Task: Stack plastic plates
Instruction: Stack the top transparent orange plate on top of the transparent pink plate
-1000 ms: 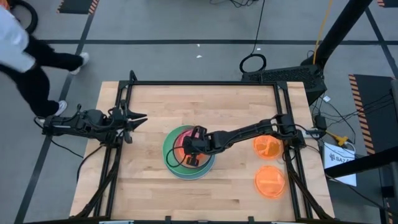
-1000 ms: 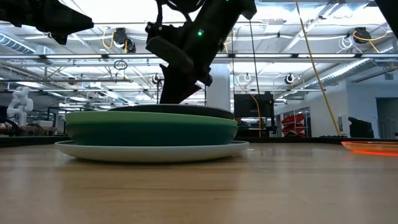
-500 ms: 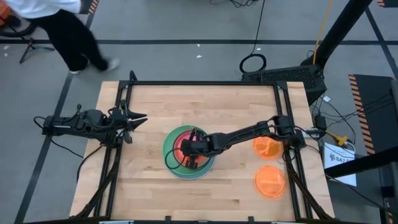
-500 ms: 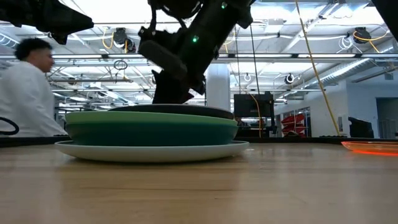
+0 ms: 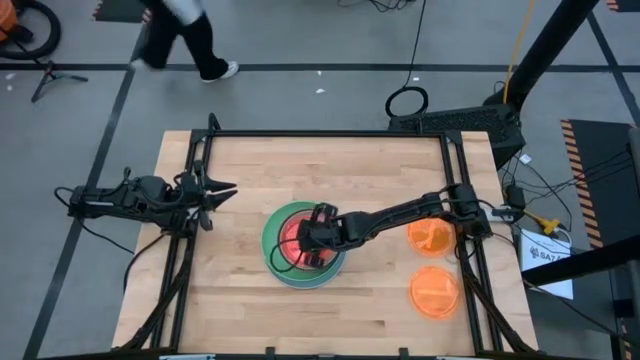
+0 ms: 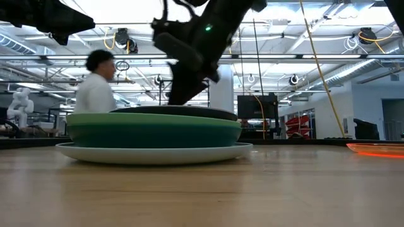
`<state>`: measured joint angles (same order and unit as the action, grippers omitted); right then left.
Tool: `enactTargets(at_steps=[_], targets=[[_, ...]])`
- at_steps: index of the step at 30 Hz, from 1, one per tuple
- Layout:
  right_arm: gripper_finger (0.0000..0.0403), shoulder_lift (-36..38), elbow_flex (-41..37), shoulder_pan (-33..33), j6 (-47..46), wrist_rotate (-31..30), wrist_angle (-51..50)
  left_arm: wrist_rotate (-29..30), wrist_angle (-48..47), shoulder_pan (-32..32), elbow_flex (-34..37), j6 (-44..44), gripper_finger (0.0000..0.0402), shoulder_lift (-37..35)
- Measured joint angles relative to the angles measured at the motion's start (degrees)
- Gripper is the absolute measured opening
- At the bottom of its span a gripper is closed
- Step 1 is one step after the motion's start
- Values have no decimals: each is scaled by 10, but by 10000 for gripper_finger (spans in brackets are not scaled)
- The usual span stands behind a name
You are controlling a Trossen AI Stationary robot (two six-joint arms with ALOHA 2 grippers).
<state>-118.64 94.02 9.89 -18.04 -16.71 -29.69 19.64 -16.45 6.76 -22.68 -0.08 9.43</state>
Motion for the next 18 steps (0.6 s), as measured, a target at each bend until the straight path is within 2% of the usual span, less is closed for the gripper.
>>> enactTargets(at_steps=[8, 14, 18], targets=[[2, 72, 0, 1, -78, -72, -171, 0, 0, 0, 0, -1, 83, 0], [1, 116, -1, -4, -230, -74, -368, 0, 0, 0, 0, -1, 83, 0], [1, 139, -34, -4, -312, -73, -462, 0, 0, 0, 0, -2, 83, 0]])
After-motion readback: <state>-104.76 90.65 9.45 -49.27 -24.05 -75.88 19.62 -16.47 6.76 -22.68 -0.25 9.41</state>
